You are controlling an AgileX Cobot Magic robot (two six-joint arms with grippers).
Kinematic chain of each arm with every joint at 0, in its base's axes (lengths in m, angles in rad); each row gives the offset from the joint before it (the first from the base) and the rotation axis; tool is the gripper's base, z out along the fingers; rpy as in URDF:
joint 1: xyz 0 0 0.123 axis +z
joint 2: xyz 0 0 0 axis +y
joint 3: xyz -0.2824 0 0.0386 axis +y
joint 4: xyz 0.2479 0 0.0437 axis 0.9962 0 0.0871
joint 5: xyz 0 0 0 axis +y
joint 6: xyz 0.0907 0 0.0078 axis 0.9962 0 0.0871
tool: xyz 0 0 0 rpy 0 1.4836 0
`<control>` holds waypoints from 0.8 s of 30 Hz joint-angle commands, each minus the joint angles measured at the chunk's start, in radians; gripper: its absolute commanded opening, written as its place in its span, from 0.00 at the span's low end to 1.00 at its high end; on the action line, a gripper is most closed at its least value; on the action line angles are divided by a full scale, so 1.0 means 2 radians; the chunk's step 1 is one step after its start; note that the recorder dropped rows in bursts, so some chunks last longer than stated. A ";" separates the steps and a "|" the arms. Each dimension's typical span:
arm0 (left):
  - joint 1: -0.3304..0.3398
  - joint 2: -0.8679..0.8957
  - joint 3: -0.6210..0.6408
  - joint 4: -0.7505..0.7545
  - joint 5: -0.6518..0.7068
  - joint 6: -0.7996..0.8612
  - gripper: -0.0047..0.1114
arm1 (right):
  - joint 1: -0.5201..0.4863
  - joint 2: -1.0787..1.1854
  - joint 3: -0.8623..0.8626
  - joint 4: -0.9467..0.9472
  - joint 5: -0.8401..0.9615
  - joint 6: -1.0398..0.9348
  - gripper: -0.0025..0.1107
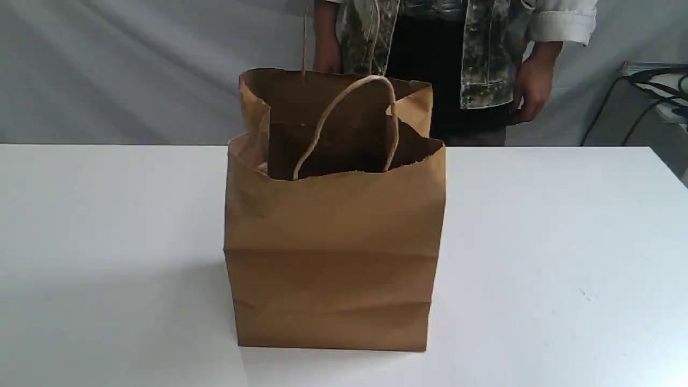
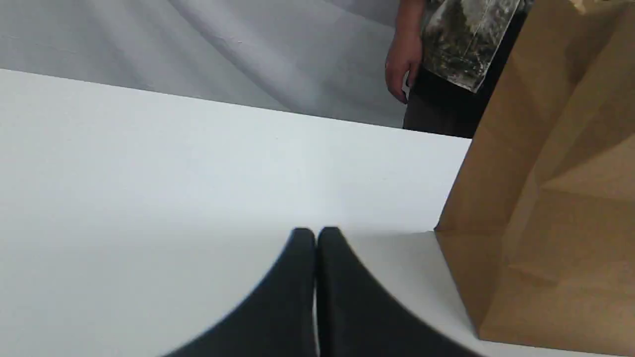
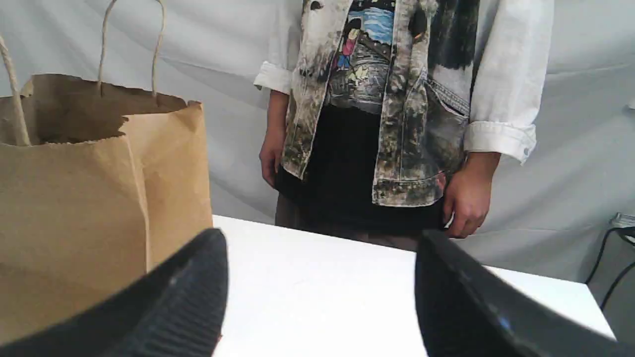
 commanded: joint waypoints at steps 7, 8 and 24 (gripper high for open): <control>0.001 -0.002 0.002 -0.005 -0.002 0.003 0.04 | -0.004 -0.001 0.002 0.002 -0.003 0.000 0.51; 0.001 -0.002 0.002 -0.005 -0.002 0.003 0.04 | -0.004 -0.001 0.002 0.002 -0.003 0.000 0.51; 0.001 -0.002 0.002 -0.005 -0.002 0.006 0.04 | -0.004 -0.046 0.105 -0.001 -0.057 -0.015 0.51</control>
